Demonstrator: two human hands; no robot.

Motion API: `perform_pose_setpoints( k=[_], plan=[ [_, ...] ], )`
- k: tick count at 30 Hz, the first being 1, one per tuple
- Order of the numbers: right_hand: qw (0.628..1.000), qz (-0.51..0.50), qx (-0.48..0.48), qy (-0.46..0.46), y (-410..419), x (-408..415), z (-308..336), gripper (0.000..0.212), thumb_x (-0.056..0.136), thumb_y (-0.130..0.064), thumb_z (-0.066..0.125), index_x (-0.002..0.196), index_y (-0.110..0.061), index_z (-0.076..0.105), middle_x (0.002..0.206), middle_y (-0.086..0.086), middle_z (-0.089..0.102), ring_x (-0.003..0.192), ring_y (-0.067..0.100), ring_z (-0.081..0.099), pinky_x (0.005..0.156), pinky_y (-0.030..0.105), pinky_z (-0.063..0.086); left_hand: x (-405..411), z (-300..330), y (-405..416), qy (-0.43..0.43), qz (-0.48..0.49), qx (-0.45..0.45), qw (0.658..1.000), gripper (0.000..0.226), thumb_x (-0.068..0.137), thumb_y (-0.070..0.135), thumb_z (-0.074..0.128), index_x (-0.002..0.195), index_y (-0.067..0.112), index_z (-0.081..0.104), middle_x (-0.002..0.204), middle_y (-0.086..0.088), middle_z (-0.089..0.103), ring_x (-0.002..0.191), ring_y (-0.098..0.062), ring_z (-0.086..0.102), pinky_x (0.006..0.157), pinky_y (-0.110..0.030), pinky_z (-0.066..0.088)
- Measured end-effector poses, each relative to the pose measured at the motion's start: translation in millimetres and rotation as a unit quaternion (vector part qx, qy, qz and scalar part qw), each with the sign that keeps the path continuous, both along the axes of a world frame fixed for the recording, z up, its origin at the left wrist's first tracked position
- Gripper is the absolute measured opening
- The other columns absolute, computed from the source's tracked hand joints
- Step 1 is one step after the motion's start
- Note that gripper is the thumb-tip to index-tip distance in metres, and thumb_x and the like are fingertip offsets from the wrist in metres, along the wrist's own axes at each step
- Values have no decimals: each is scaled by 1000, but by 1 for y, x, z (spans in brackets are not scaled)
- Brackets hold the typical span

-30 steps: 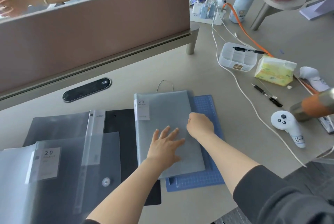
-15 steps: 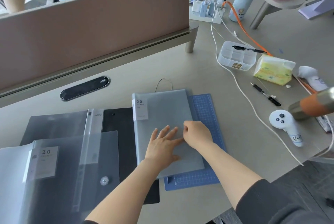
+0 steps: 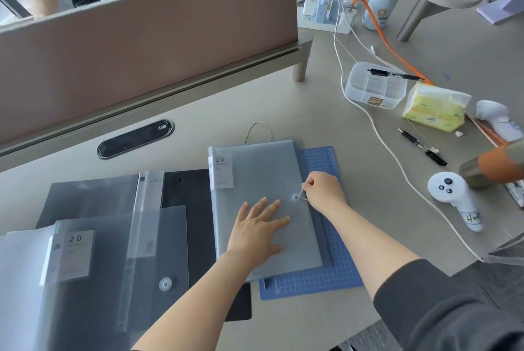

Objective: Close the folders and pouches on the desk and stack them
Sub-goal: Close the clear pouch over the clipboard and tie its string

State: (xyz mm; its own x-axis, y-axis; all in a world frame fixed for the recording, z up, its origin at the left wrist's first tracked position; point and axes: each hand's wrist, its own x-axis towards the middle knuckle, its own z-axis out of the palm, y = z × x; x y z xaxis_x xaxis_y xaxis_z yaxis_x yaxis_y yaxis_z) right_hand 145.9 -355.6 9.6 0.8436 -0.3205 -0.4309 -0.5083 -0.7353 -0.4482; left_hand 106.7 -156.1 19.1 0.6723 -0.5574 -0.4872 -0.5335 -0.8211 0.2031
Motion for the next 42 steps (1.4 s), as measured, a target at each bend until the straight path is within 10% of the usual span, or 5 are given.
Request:
perform_pose_setpoints(
  k=[13, 17, 25, 29, 42],
  plan=[
    [997, -50, 26, -46, 2, -6, 2, 19, 96, -33, 56, 94, -14, 57, 86, -1, 63, 80, 25, 58, 63, 34, 44, 0, 1, 0, -2, -4, 0, 1000, 66, 94, 53, 55, 152, 47, 25, 168, 9, 1, 154, -21, -5, 123, -49, -6],
    [991, -119, 44, -33, -4, -27, 4, 21, 96, -24, 45, 92, -11, 60, 89, 4, 64, 77, 27, 60, 62, 33, 45, -3, 6, 11, -38, 127, -78, 988, 63, 95, 44, 56, 153, 37, 31, 168, 3, 11, 154, -22, 6, 123, -42, 5],
    [989, -130, 66, 21, 1, -43, 6, 21, 88, -17, 48, 74, -8, 61, 73, 6, 65, 59, 21, 49, 54, 28, 37, 1, 7, 49, 35, 578, -172, 797, 57, 95, 26, 54, 147, 8, 40, 144, -14, 45, 122, -32, 50, 95, -43, 45],
    [987, -127, 93, 39, 1, -45, 7, 32, 84, -13, 52, 57, -18, 34, 55, 0, 37, 52, 19, 31, 51, 28, 23, 5, 7, 52, 54, 599, -205, 772, 22, 94, 21, 57, 108, 8, 65, 102, -9, 68, 76, -20, 59, 64, -32, 44],
    [985, -166, 23, 45, -44, -84, 6, 14, 84, -23, 56, 70, -20, 51, 80, 2, 63, 77, 31, 59, 64, 32, 43, -26, 20, 20, 133, 531, -272, 791, 13, 89, 13, 58, 90, 20, 69, 89, -1, 75, 82, -23, 70, 74, -36, 54]
  ],
)
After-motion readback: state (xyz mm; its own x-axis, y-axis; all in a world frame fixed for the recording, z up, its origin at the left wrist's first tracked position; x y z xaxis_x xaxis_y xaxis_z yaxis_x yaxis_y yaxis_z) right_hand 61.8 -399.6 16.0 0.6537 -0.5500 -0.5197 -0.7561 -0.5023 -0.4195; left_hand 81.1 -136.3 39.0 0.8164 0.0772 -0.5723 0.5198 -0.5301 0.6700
